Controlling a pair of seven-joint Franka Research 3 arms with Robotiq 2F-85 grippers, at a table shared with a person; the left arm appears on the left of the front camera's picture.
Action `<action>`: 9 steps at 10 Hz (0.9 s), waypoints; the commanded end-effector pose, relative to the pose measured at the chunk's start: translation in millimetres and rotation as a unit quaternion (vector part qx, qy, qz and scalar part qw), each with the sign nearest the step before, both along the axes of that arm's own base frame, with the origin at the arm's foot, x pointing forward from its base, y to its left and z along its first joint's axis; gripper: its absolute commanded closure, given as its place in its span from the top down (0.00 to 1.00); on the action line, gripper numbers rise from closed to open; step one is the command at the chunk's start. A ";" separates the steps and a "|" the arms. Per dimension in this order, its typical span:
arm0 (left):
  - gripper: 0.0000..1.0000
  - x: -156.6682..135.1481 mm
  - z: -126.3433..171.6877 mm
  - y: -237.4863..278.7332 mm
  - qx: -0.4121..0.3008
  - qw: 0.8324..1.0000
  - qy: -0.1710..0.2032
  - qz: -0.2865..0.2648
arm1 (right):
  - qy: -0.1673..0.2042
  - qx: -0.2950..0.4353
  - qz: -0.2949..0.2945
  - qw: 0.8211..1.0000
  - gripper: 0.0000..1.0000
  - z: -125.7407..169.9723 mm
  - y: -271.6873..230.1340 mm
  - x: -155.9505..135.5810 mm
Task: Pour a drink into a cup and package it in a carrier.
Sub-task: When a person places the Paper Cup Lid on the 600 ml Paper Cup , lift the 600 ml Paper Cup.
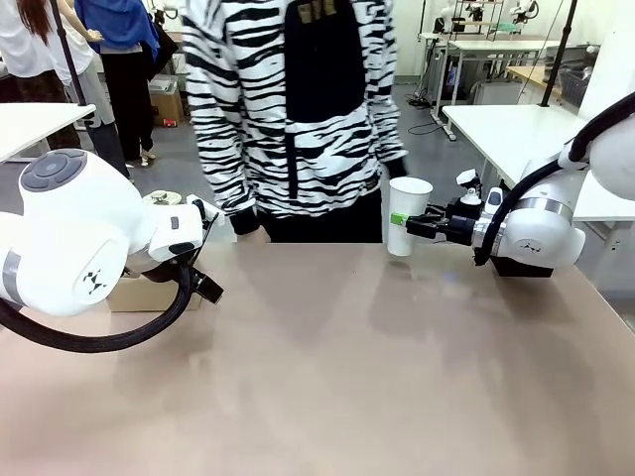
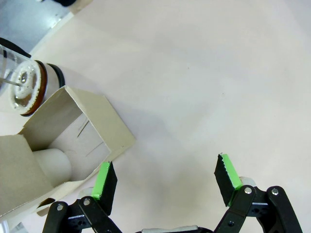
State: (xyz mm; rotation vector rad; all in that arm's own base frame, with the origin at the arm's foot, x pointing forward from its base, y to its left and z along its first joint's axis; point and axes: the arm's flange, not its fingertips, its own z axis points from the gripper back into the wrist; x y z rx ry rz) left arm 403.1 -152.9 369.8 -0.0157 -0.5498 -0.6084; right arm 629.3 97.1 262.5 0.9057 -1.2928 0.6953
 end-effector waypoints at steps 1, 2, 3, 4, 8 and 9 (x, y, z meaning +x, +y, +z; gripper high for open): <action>1.00 0.0 0.5 0.5 -0.002 1.000 0.000 0.000 | -0.001 0.006 -0.004 1.000 0.80 2.0 1.2 0.6; 1.00 0.0 0.5 0.5 -0.002 1.000 0.000 0.000 | -0.001 0.006 -0.004 1.000 0.80 2.0 1.2 0.6; 1.00 0.0 0.5 0.5 -0.002 1.000 0.000 0.000 | -0.001 0.006 -0.004 1.000 0.80 2.0 1.2 0.6; 1.00 0.0 0.5 0.5 -0.002 1.000 0.000 0.000 | -0.001 0.006 -0.004 1.000 0.80 2.0 1.2 0.6; 1.00 0.0 0.5 0.5 -0.002 1.000 0.000 0.000 | -0.001 0.006 -0.004 1.000 0.80 2.0 1.2 0.6; 1.00 0.0 0.5 0.5 -0.002 1.000 0.000 0.000 | -0.001 0.006 -0.004 1.000 0.80 2.0 1.2 0.6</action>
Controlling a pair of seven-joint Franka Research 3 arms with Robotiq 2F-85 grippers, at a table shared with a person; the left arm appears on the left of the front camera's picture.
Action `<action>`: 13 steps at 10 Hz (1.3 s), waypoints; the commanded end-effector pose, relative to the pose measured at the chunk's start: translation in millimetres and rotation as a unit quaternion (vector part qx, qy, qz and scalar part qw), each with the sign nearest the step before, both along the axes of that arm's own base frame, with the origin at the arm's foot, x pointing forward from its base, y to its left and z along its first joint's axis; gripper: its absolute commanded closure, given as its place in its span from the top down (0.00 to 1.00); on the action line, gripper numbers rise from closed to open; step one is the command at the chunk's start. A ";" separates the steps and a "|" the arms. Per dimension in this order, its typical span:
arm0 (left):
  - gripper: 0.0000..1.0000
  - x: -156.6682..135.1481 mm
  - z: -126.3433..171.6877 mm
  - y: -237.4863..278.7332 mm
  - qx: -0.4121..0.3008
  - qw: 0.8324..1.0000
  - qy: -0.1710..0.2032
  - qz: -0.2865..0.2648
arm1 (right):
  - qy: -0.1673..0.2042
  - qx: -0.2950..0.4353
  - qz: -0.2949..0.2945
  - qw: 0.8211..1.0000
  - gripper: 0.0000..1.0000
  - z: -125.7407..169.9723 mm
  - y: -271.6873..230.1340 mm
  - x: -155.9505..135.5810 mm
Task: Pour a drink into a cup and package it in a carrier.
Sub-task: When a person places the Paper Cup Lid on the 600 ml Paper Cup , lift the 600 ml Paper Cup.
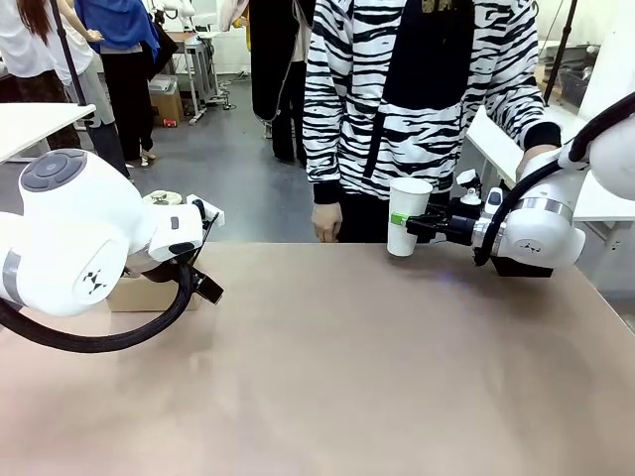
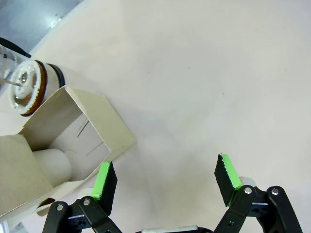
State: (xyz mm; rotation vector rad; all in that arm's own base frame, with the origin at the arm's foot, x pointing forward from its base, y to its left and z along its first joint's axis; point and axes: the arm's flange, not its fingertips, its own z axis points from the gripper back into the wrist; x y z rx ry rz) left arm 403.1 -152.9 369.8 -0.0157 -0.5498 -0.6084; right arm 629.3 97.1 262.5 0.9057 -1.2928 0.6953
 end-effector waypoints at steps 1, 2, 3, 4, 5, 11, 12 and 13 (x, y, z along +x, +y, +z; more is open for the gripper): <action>1.00 0.0 0.5 0.5 -0.002 1.000 0.000 0.000 | -0.001 0.006 -0.004 1.000 0.80 2.0 1.2 0.6; 1.00 0.0 0.5 0.5 -0.002 1.000 0.000 0.000 | -0.001 0.006 -0.004 1.000 0.80 2.0 1.2 0.6; 1.00 0.0 0.5 0.5 -0.002 1.000 0.000 0.000 | -0.001 0.006 -0.004 1.000 0.80 2.0 1.2 0.6; 1.00 0.0 0.5 0.5 -0.002 1.000 0.000 0.000 | -0.001 0.006 -0.004 1.000 0.80 2.0 1.2 0.6; 1.00 0.0 0.5 0.5 -0.002 1.000 0.000 0.000 | -0.001 0.006 -0.004 1.000 0.80 2.0 1.2 0.6; 1.00 0.0 0.5 0.5 -0.002 1.000 0.000 0.000 | -0.001 0.006 -0.004 1.000 0.80 2.0 1.2 0.6; 1.00 0.0 0.5 0.5 -0.002 1.000 0.000 0.000 | -0.001 0.006 -0.004 1.000 0.80 2.0 1.2 0.6; 1.00 0.0 0.5 0.5 -0.002 1.000 0.000 0.000 | -0.001 0.006 -0.004 1.000 0.80 2.0 1.2 0.6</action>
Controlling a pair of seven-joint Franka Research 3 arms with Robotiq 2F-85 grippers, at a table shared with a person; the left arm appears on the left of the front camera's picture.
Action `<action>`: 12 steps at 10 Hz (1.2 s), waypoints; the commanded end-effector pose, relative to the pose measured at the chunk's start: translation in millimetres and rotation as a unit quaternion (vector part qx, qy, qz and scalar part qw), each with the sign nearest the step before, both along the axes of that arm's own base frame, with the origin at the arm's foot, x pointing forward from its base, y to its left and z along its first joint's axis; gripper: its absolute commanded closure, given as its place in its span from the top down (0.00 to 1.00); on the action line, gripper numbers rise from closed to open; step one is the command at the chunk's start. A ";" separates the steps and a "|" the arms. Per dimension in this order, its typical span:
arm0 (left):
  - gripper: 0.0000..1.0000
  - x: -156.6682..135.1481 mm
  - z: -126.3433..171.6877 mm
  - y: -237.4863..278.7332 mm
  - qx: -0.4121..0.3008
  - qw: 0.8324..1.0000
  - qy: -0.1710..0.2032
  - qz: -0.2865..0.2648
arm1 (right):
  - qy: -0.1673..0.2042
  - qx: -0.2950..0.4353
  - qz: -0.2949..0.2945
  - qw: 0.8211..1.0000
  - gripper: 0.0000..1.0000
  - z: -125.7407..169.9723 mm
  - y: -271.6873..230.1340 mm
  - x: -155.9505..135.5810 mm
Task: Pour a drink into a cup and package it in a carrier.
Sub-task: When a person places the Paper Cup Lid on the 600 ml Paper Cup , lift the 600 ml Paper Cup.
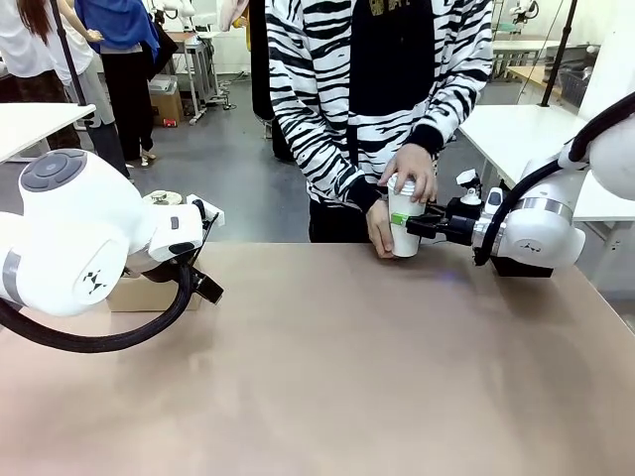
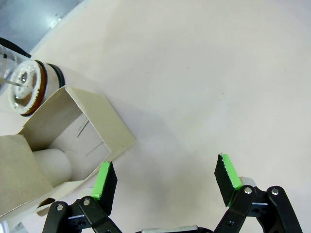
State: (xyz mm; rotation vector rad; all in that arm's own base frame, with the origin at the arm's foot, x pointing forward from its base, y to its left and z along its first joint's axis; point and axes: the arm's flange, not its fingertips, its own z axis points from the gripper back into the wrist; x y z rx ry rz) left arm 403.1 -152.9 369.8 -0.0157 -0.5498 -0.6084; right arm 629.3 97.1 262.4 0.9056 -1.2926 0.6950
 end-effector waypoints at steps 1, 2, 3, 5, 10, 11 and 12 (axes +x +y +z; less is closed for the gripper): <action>1.00 0.0 0.5 0.5 -0.002 1.000 0.000 0.000 | -0.002 0.006 -0.003 1.000 0.80 2.2 1.3 0.6; 1.00 0.0 0.5 0.5 -0.002 1.000 0.000 0.000 | -0.002 0.006 -0.003 1.000 0.80 2.2 1.3 0.6; 1.00 0.0 0.5 0.5 -0.002 1.000 0.000 0.000 | -0.002 0.006 -0.003 1.000 0.80 2.2 1.3 0.6; 1.00 0.0 0.5 0.5 -0.002 1.000 0.000 0.000 | -0.002 0.006 -0.003 1.000 0.80 2.2 1.3 0.6; 1.00 0.0 0.5 0.5 -0.002 1.000 0.000 0.000 | -0.002 0.006 -0.003 1.000 0.80 2.2 1.3 0.6; 1.00 0.0 0.5 0.5 -0.002 1.000 0.000 0.000 | -0.002 0.006 -0.003 1.000 0.80 2.2 1.3 0.6; 1.00 0.0 0.5 0.5 -0.002 1.000 0.000 0.000 | -0.002 0.006 -0.003 1.000 0.80 2.2 1.3 0.6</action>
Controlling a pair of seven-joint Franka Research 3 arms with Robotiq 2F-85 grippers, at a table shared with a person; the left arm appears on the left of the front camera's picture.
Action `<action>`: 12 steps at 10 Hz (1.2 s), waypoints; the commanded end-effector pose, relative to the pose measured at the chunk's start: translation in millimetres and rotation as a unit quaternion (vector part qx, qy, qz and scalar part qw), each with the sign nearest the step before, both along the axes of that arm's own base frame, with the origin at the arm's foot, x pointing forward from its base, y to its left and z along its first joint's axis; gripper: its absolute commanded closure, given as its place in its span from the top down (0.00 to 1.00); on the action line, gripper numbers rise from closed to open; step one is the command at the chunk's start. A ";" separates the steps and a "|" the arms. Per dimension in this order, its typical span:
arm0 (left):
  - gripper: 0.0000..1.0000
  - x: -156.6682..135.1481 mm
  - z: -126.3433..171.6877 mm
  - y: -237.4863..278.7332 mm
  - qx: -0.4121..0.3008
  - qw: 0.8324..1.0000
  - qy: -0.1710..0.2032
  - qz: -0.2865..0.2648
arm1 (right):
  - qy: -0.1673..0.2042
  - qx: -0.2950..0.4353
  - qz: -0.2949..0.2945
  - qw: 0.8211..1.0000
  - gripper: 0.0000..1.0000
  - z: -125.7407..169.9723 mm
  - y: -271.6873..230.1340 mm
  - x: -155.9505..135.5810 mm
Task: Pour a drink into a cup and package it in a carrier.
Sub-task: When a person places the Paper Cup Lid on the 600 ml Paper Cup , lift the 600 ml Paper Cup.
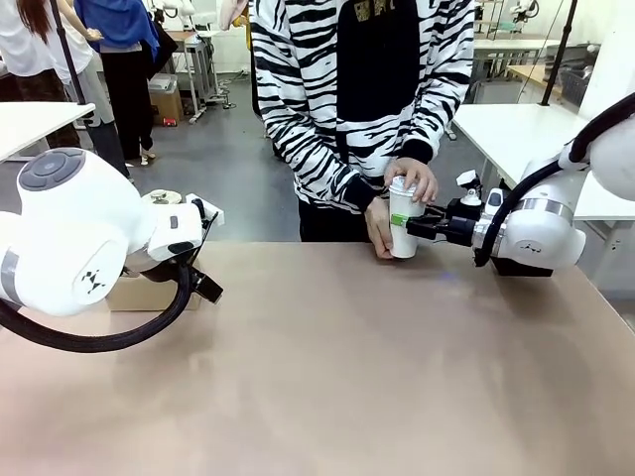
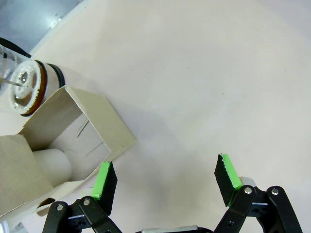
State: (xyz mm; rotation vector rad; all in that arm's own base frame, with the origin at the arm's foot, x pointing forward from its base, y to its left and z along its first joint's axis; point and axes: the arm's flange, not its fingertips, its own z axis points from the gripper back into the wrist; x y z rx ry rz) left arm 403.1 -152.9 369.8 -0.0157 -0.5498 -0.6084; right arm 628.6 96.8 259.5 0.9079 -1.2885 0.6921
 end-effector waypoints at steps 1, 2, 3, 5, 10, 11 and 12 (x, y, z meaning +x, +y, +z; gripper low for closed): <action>1.00 0.0 0.5 0.5 -0.002 1.000 0.000 0.000 | -0.004 0.006 -0.004 1.000 0.80 5.1 1.5 1.4; 1.00 0.0 0.5 0.5 -0.002 1.000 0.000 0.000 | -0.004 0.006 -0.004 1.000 0.80 5.1 1.5 1.4; 1.00 0.0 0.5 0.5 -0.002 1.000 0.000 0.000 | -0.004 0.006 -0.004 1.000 0.80 5.1 1.5 1.4; 1.00 0.0 0.5 0.5 -0.002 1.000 0.000 0.000 | -0.004 0.006 -0.004 1.000 0.80 5.1 1.5 1.4; 1.00 0.0 0.5 0.5 -0.002 1.000 0.000 0.000 | -0.004 0.006 -0.004 1.000 0.80 5.1 1.5 1.4; 1.00 0.0 0.5 0.5 -0.002 1.000 0.000 0.000 | -0.004 0.006 -0.004 1.000 0.80 5.1 1.5 1.4; 1.00 0.0 0.5 0.5 -0.002 1.000 0.000 0.000 | -0.004 0.006 -0.004 1.000 0.80 5.1 1.5 1.4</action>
